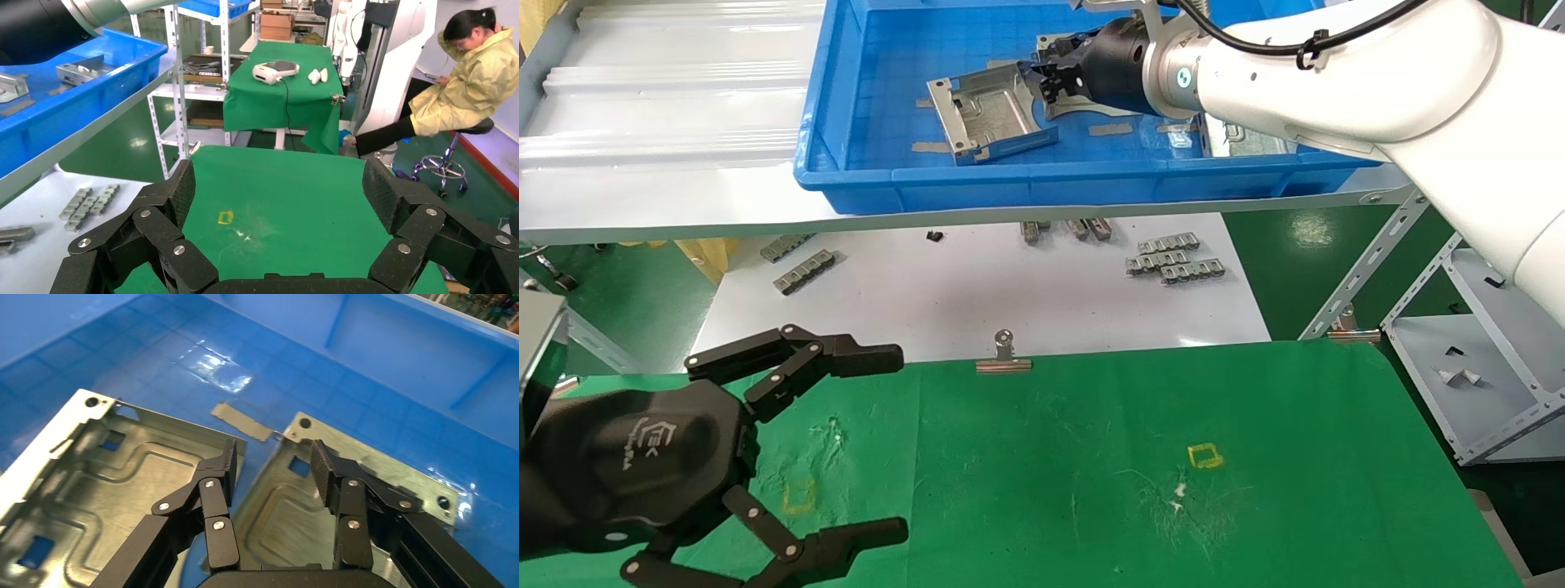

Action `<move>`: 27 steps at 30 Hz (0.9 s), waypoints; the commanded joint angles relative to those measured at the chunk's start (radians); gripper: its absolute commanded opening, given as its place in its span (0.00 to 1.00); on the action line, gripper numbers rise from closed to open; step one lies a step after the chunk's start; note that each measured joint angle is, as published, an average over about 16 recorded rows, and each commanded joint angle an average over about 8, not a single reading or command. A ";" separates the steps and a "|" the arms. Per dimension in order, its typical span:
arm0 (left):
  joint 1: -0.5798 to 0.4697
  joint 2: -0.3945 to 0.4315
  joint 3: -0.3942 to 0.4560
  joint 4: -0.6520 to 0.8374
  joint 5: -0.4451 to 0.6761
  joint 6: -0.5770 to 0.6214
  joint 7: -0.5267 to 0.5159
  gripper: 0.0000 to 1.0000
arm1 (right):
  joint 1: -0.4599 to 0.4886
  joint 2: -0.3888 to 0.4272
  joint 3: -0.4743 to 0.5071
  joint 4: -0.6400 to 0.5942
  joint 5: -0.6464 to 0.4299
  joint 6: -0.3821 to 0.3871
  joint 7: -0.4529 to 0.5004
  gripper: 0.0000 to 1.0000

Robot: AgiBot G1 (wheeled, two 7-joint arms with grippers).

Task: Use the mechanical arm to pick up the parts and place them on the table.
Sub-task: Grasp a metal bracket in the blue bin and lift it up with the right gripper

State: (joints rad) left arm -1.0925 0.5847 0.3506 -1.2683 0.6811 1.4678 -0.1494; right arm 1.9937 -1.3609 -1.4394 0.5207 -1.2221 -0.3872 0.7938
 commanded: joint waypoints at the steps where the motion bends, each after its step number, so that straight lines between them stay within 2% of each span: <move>1: 0.000 0.000 0.000 0.000 0.000 0.000 0.000 1.00 | 0.003 0.000 0.002 0.002 0.008 -0.007 -0.008 0.00; 10: 0.000 0.000 0.000 0.000 0.000 0.000 0.000 1.00 | 0.006 -0.001 -0.017 -0.008 0.017 -0.029 -0.003 0.00; 21: 0.000 0.000 0.000 0.000 0.000 0.000 0.000 1.00 | 0.011 -0.001 -0.060 0.001 -0.003 -0.022 0.038 0.00; 27: 0.000 0.000 0.000 0.000 0.000 0.000 0.000 1.00 | 0.020 0.006 -0.052 0.026 0.008 -0.011 0.023 0.00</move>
State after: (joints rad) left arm -1.0926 0.5846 0.3510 -1.2683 0.6809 1.4676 -0.1492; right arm 2.0205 -1.3488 -1.4810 0.5512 -1.2060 -0.4103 0.8012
